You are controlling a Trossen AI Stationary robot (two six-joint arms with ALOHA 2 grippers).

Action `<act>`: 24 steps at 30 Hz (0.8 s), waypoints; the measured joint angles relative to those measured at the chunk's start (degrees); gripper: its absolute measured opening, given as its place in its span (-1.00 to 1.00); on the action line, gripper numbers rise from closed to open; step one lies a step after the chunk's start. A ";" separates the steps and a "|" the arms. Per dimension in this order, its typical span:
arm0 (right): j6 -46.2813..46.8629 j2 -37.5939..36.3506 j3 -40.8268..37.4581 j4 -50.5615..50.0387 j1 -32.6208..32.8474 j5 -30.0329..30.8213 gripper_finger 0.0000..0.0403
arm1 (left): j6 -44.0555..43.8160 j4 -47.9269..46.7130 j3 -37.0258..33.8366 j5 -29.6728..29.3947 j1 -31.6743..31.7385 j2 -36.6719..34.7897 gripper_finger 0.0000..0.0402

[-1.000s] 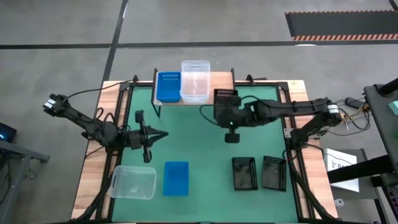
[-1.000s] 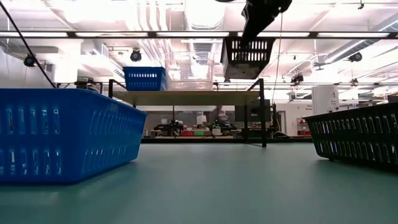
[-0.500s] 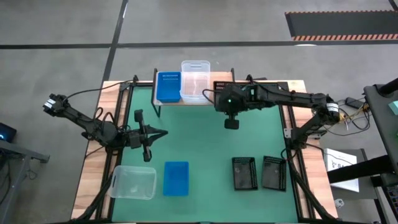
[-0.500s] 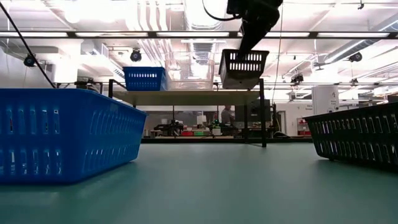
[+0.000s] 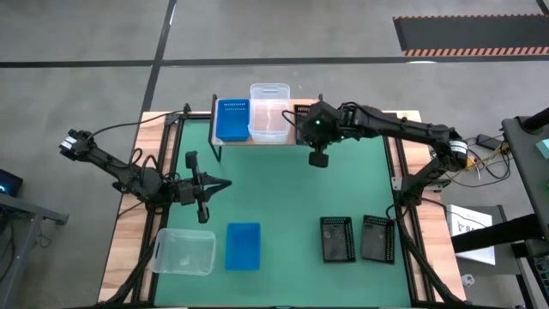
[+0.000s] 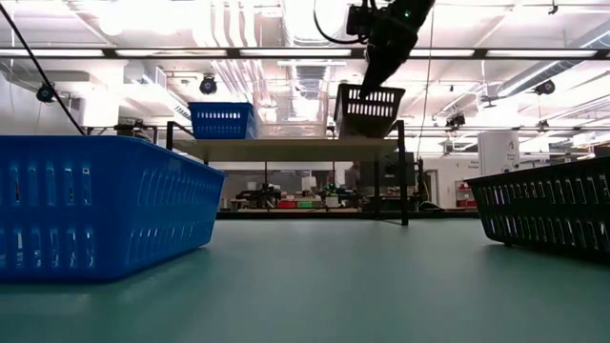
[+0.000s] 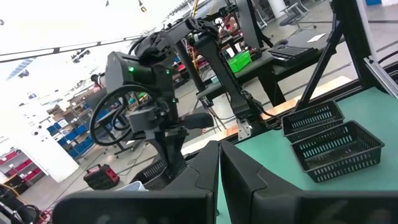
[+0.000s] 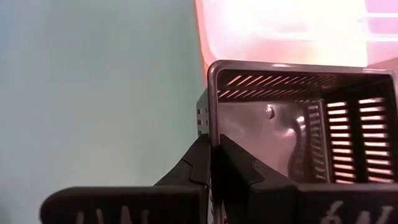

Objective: Stack baskets on shelf by color
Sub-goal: Put the left black bin on the shelf

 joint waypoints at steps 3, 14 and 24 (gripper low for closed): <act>-0.42 0.00 -0.74 1.56 -0.74 -0.24 -0.95 | 0.00 0.00 -0.01 0.00 0.00 -0.02 -1.00; -2.06 1.30 -2.55 4.17 -1.60 -0.20 -0.95 | 0.16 0.04 -0.22 0.02 0.00 -0.12 -1.00; -3.23 3.64 -2.48 5.78 -2.38 0.23 -0.90 | 1.01 0.15 -0.38 0.03 0.01 -0.20 -1.00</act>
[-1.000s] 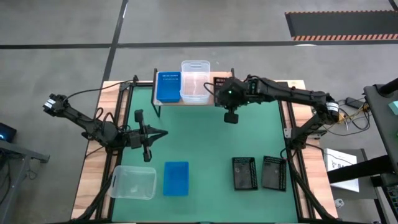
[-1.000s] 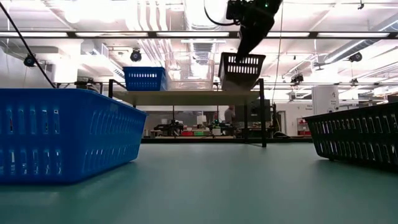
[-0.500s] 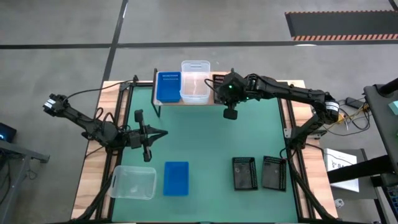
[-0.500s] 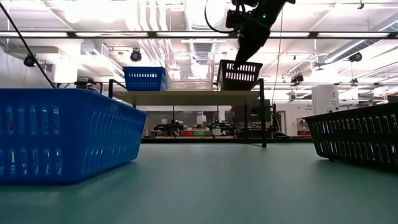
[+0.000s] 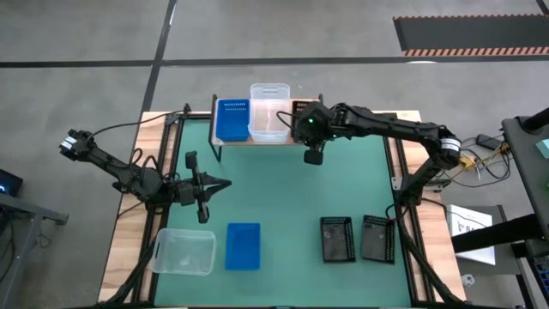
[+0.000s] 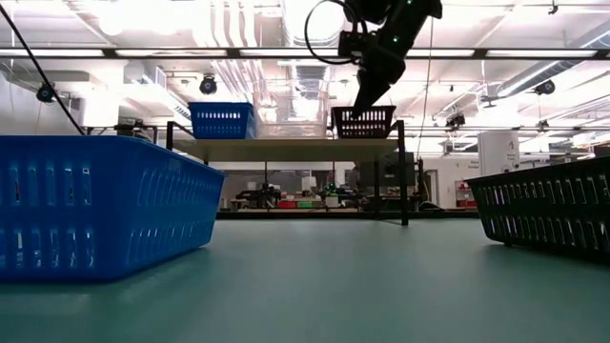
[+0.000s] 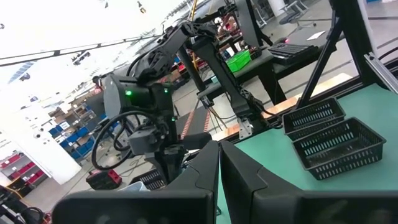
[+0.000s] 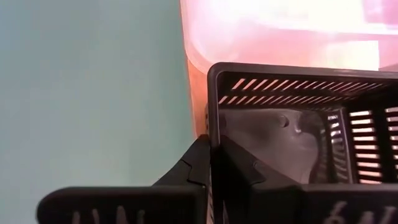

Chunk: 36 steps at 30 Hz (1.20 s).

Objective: Stack baskets on shelf by color
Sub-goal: Put the left black bin on the shelf, then stack the left black bin on the black bin on the shelf

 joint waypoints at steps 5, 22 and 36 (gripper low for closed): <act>0.41 0.12 0.26 0.14 -1.23 0.01 -0.73 | 0.02 0.00 -0.03 0.00 -0.01 -0.15 -1.00; 2.84 -1.05 0.28 0.92 -2.06 -0.01 -0.17 | 0.50 0.38 -0.12 0.01 0.00 -0.12 -1.00; 12.90 -9.20 0.28 0.82 8.06 -0.09 -0.14 | 1.13 1.53 -0.21 0.02 0.01 -0.09 -1.00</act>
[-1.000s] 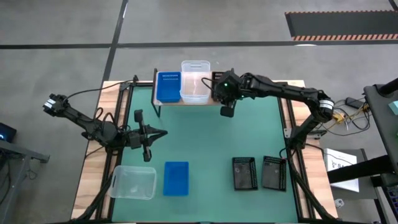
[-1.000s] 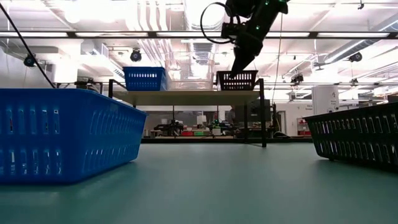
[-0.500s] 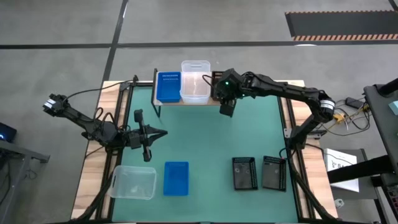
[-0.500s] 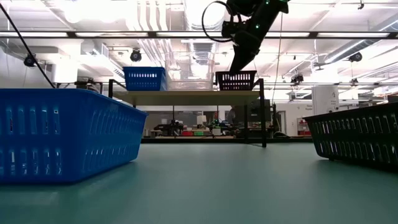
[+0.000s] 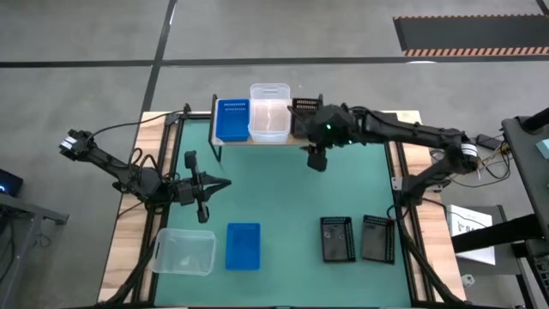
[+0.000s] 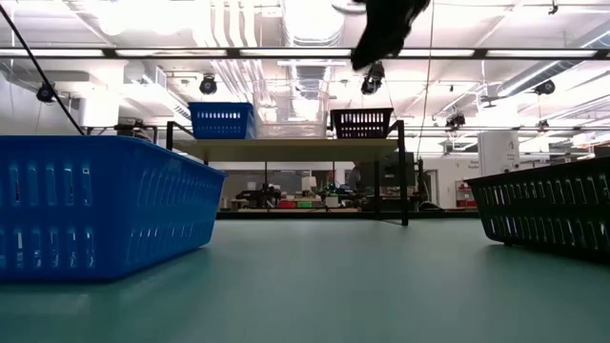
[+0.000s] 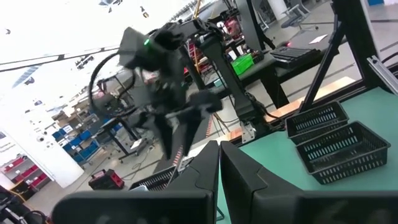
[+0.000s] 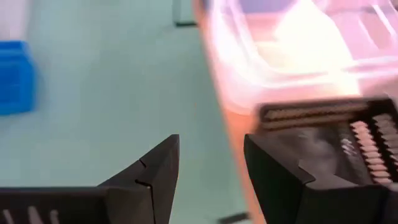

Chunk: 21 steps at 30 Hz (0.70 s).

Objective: Stack baskets on shelf by color
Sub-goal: Stack the left black bin on the black bin on the shelf

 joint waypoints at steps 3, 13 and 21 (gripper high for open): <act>2.51 -1.15 0.00 0.04 4.65 0.01 -0.14 | 0.35 0.26 0.00 0.01 0.00 0.00 -1.00; 10.04 -1.13 -0.09 0.73 18.59 0.05 -0.14 | 0.35 1.47 -0.04 0.02 0.00 0.39 -1.00; 15.92 -0.31 -0.43 0.65 26.25 1.53 -0.15 | 0.29 1.83 -0.04 0.03 0.00 0.39 -1.00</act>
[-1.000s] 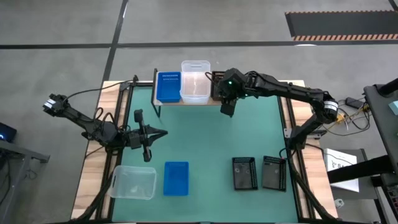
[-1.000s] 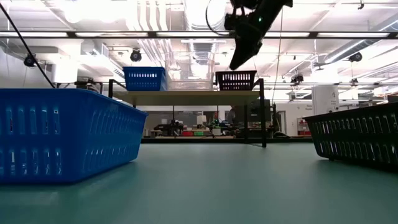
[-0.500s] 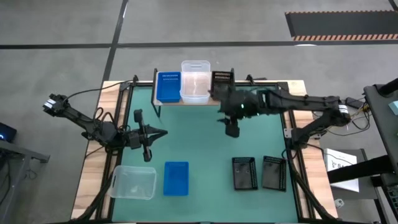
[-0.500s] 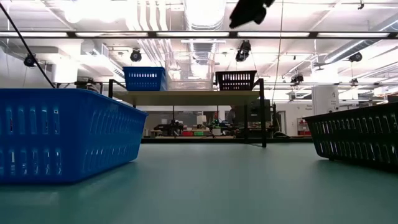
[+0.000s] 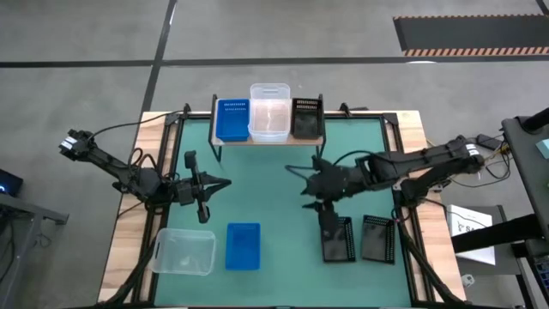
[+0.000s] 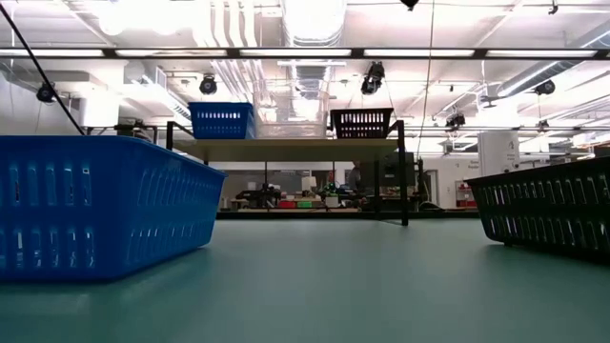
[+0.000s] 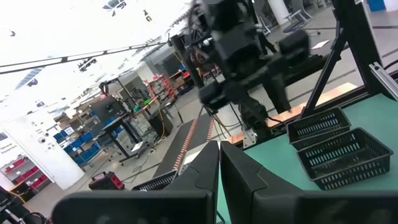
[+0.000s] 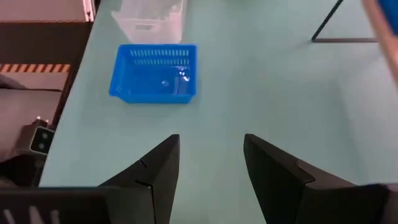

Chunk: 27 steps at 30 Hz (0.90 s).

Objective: Stack baskets on shelf by color
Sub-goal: Stack the left black bin on the black bin on the shelf

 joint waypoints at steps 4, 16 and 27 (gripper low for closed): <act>0.50 2.45 -0.03 -0.22 3.53 2.03 -0.15 | -0.05 0.02 0.00 0.00 0.00 0.00 -1.00; -5.67 11.71 -2.54 8.54 12.98 4.58 -0.15 | -4.66 1.39 -0.52 0.25 0.00 0.00 -1.00; -1.36 10.38 -11.03 15.46 16.79 4.74 -0.15 | -13.45 4.16 -1.99 1.17 -0.09 4.14 -1.00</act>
